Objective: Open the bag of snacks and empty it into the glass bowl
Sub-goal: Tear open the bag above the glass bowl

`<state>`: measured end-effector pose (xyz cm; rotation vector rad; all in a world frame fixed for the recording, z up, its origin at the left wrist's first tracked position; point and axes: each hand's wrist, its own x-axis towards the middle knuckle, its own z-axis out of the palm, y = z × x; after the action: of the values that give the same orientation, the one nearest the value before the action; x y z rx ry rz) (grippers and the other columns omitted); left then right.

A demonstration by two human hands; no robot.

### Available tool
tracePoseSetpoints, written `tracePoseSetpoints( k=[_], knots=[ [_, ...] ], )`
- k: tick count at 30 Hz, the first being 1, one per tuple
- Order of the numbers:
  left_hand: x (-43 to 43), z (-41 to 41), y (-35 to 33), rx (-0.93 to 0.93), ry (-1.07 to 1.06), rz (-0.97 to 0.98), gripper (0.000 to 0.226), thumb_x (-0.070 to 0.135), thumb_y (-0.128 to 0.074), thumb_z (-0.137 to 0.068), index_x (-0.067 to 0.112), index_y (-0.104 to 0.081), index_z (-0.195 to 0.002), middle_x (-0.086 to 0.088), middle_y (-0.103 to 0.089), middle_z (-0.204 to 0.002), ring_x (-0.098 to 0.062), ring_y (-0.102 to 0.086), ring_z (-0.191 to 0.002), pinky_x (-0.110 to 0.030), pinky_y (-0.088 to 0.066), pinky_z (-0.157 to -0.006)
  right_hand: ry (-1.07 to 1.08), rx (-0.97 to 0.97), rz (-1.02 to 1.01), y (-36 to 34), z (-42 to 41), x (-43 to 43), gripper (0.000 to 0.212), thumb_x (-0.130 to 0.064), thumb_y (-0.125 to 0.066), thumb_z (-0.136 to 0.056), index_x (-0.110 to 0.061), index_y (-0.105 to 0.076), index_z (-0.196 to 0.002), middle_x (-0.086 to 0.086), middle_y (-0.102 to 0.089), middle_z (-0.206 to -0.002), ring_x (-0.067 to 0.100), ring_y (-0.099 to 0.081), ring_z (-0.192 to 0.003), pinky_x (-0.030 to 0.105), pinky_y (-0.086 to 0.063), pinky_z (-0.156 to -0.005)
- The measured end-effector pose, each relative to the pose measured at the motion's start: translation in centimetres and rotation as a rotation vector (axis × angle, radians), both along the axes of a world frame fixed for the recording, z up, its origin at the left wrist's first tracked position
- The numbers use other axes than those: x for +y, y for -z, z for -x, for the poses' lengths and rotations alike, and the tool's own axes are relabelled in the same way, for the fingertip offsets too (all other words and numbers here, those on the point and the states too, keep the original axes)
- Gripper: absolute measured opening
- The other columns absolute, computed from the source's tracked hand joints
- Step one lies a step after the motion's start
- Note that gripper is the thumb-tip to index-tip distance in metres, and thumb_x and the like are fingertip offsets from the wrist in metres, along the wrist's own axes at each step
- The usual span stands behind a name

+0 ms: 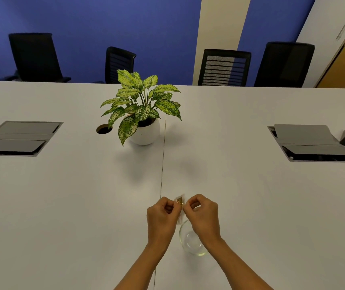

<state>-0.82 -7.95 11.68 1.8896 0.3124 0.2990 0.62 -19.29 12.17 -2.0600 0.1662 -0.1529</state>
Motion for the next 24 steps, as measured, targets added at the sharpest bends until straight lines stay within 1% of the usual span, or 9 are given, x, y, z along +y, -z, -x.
tracePoseSetpoints(
  k=[4,8,11,13,15,18,20,22,24],
  knots=[
    [0.4,-0.6,-0.2,0.002,0.031,-0.013,0.016,0.024,-0.074,-0.083,0.023,-0.067,-0.069,0.009,-0.068,-0.062,-0.005,-0.068,-0.063,-0.011,-0.053,-0.054,-0.025,0.007,-0.008,0.2,0.0,-0.3,0.008,-0.015,-0.073,-0.085,-0.02,-0.07,-0.078,-0.008,-0.07,-0.07,0.009,-0.069,-0.066,0.017,-0.056,-0.06],
    [1.1,-0.9,-0.4,0.017,0.057,-0.059,0.013,0.025,-0.074,-0.082,0.02,-0.069,-0.072,0.011,-0.069,-0.063,-0.002,-0.068,-0.064,-0.01,-0.053,-0.055,-0.015,0.015,0.033,-0.2,-0.7,-0.9,0.005,-0.017,-0.072,-0.085,-0.017,-0.071,-0.081,-0.005,-0.071,-0.072,0.011,-0.068,-0.067,0.013,-0.052,-0.057],
    [1.9,-1.3,-0.5,0.031,0.067,-0.137,0.011,0.023,-0.073,-0.082,0.017,-0.072,-0.073,0.009,-0.07,-0.064,-0.006,-0.067,-0.06,-0.011,-0.053,-0.054,-0.016,0.021,0.086,-0.5,-1.3,-1.6,0.006,-0.014,-0.071,-0.086,-0.016,-0.071,-0.08,-0.006,-0.069,-0.072,0.005,-0.065,-0.066,0.006,-0.047,-0.052],
    [2.4,-1.6,-0.6,0.02,0.102,-0.256,0.011,0.022,-0.07,-0.084,0.013,-0.072,-0.078,0.009,-0.07,-0.068,-0.006,-0.066,-0.059,-0.01,-0.05,-0.052,-0.044,0.019,0.148,-0.7,-1.5,-2.0,0.007,-0.013,-0.068,-0.087,-0.015,-0.071,-0.081,-0.005,-0.069,-0.074,0.005,-0.064,-0.066,0.007,-0.047,-0.051],
    [3.0,-2.0,-0.5,-0.015,0.194,-0.471,0.014,0.02,-0.065,-0.088,0.009,-0.07,-0.082,0.002,-0.071,-0.075,-0.01,-0.063,-0.062,-0.012,-0.046,-0.052,-0.095,0.002,0.242,-0.9,-1.8,-2.3,0.009,-0.013,-0.064,-0.09,-0.013,-0.07,-0.083,-0.001,-0.069,-0.076,0.01,-0.064,-0.067,0.016,-0.052,-0.055],
    [3.9,-2.7,-0.4,-0.047,0.376,-0.778,0.02,0.02,-0.054,-0.095,0.005,-0.067,-0.091,-0.008,-0.072,-0.087,-0.023,-0.063,-0.07,-0.029,-0.049,-0.061,-0.194,-0.04,0.441,-1.2,-2.4,-2.7,0.013,-0.013,-0.057,-0.095,-0.007,-0.066,-0.086,0.007,-0.068,-0.081,0.018,-0.062,-0.068,0.031,-0.054,-0.06],
    [4.2,-2.9,-0.2,-0.063,0.424,-0.885,0.022,0.021,-0.051,-0.097,0.006,-0.066,-0.095,-0.009,-0.071,-0.09,-0.025,-0.064,-0.07,-0.03,-0.048,-0.06,-0.278,-0.065,0.578,-1.4,-2.7,-2.8,0.016,-0.013,-0.052,-0.097,-0.005,-0.063,-0.09,0.009,-0.067,-0.085,0.022,-0.063,-0.07,0.036,-0.055,-0.063],
    [4.5,-2.9,0.0,-0.087,0.422,-0.859,0.02,0.021,-0.054,-0.095,0.008,-0.068,-0.096,-0.007,-0.073,-0.091,-0.022,-0.065,-0.071,-0.025,-0.045,-0.059,-0.307,-0.07,0.603,-1.8,-2.9,-2.6,0.015,-0.014,-0.053,-0.098,-0.004,-0.063,-0.092,0.01,-0.067,-0.087,0.024,-0.064,-0.073,0.039,-0.057,-0.067],
    [4.9,-3.0,0.1,-0.103,0.372,-0.694,0.019,0.025,-0.058,-0.094,0.012,-0.071,-0.095,-0.003,-0.075,-0.091,-0.018,-0.067,-0.075,-0.016,-0.044,-0.061,-0.271,-0.053,0.509,-2.3,-3.1,-2.4,0.014,-0.014,-0.058,-0.094,-0.004,-0.066,-0.088,0.008,-0.069,-0.083,0.021,-0.064,-0.072,0.037,-0.057,-0.066]
  ],
)
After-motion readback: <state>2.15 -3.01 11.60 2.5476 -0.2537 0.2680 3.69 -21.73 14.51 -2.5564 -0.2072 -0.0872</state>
